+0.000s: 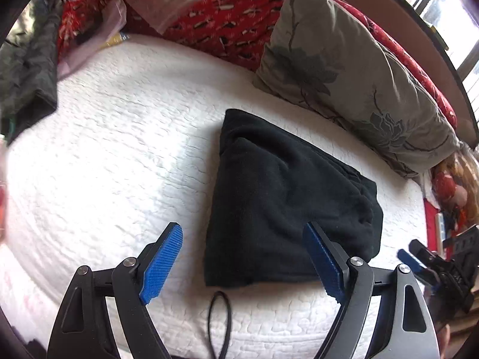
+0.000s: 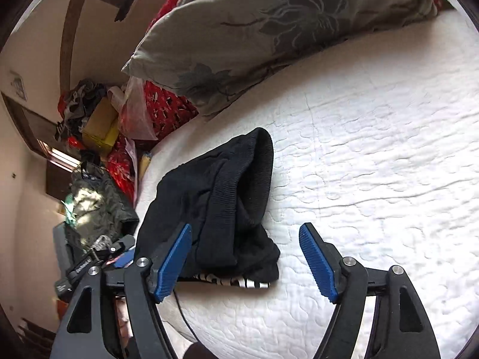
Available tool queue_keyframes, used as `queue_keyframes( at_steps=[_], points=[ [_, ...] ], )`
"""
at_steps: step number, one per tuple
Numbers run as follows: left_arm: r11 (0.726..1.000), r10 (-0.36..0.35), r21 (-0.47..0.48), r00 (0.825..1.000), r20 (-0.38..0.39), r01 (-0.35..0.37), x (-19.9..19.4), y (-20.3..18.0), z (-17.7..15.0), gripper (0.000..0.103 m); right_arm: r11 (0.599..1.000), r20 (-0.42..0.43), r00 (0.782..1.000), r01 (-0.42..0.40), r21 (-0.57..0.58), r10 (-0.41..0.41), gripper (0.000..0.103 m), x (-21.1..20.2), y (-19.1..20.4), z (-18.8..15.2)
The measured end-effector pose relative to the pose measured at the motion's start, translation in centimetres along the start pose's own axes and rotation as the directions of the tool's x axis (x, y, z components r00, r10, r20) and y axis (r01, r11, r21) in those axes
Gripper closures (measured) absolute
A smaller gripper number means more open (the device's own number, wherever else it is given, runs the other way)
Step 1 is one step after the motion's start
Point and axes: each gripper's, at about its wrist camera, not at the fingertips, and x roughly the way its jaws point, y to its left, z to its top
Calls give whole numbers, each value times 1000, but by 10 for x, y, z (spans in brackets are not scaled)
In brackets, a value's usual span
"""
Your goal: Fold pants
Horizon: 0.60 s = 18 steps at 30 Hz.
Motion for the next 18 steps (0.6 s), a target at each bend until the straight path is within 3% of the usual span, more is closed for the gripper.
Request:
queue_keyframes(
  at_steps=[1,3,4,5,7,9,12,15,18],
  points=[
    [998,54,18,998,29,-55,-16,-4,-8,18,999,13,999,42,-34,-42,13,-11,8,-4],
    [990,134,35,985,105,-139,-48,-11,-23,13,988,55,992,117,-104,-112,10,-32,25,-21],
    [983,170,45,974,149,-178,-65,-14,-31,5,978,78,986,159,-134,-150,7,-41,34,-32],
    [979,185,50,968,171,-196,-75,-18,-38,1,967,100,978,199,-160,-184,4,-49,41,-42],
    [974,203,67,963,179,-218,-86,-28,-55,1,946,148,962,257,-197,-231,2,-61,50,-65],
    [966,214,113,965,151,-232,-78,-50,-73,1,924,182,947,302,-233,-264,2,-69,57,-89],
    [945,265,156,954,139,-286,-62,-77,-97,1,871,213,916,393,-296,-341,2,-73,70,-120],
    [926,298,191,940,164,-326,-49,-102,-119,1,863,258,897,424,-276,-358,2,-89,72,-138],
    [919,289,226,942,173,-324,-46,-117,-130,1,853,295,880,451,-264,-374,2,-105,70,-148]
  ],
)
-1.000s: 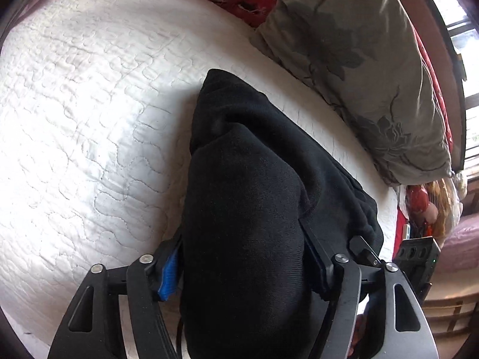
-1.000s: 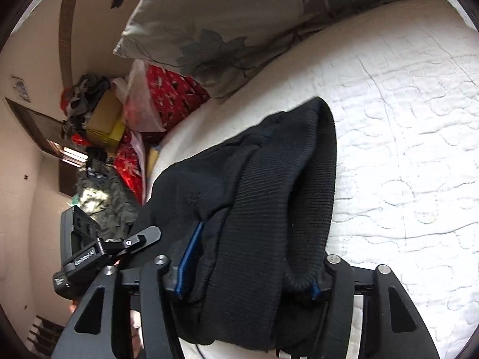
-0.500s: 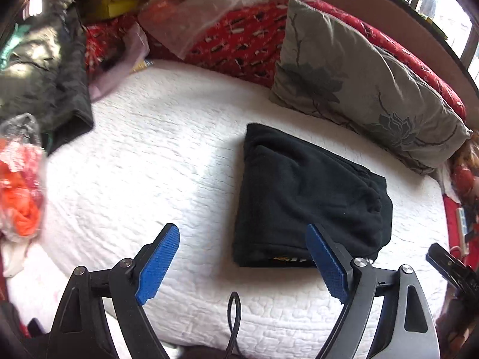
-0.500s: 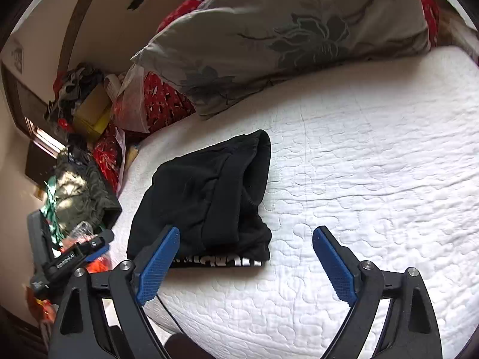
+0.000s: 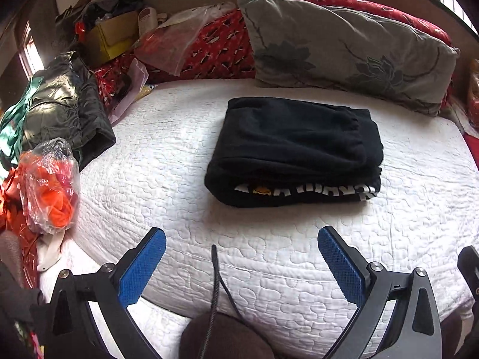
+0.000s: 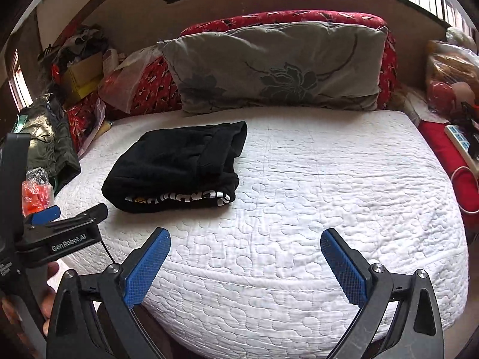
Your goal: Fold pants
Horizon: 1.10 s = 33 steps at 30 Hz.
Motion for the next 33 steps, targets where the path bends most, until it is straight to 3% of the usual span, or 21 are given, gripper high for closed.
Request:
queue_keyframes(
  at_steps=[4,10,22,33],
  points=[
    [999,-38,8,999,16,37,-7,-8,-7,1,999,38,998,45,27,-46,2,-15,-15,-8],
    [995,-81,-48,996,25,82,-14,2,-7,1,994,19,998,53,96,-55,2,-15,-29,-13],
    [989,-126,-74,991,40,129,-16,15,-15,1,994,89,991,99,41,-103,1,-18,-12,-16],
    [987,-149,-60,989,24,150,-15,6,-16,1,993,66,992,100,64,-105,1,-12,-16,-19]
  ],
)
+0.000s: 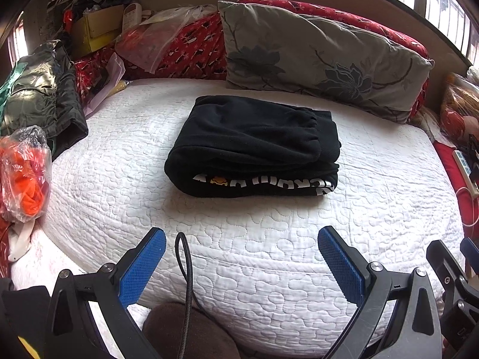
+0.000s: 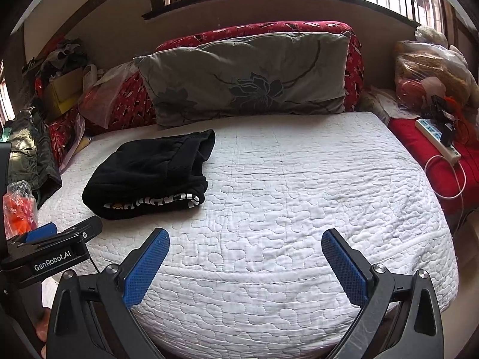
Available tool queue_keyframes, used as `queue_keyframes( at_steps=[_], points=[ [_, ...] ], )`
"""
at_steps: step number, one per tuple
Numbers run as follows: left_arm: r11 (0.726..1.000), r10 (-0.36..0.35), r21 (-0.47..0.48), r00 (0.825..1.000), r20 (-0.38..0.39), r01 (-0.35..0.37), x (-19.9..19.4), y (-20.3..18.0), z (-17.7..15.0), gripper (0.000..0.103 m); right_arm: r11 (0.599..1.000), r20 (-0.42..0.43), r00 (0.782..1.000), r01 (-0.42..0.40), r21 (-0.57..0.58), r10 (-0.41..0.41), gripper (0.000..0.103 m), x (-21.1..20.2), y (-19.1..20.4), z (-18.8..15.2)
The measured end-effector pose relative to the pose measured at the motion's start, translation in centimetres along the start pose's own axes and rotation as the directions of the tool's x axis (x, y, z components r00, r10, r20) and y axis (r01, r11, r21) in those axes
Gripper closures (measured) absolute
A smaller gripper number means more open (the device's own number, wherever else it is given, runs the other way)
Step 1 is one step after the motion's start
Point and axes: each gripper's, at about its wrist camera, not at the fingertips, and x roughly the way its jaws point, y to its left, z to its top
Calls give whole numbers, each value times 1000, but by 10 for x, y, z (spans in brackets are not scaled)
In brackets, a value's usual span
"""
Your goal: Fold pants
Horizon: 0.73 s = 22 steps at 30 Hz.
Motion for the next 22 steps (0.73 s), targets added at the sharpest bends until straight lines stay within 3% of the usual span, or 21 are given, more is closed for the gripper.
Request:
queue_keyframes(
  at_steps=[11,15,22],
  points=[
    [1000,-5,-4,1000,11,5,-7,-9,2,1,999,30,999,-37,40,35,0,-5,-2,2],
    [1000,3,-13,998,60,-2,-16,-12,0,3,998,-15,999,-37,54,38,0,1,-3,2],
    [1000,19,-7,998,61,-18,-20,-17,-4,2,997,-54,999,0,71,4,0,8,-10,0]
  ],
)
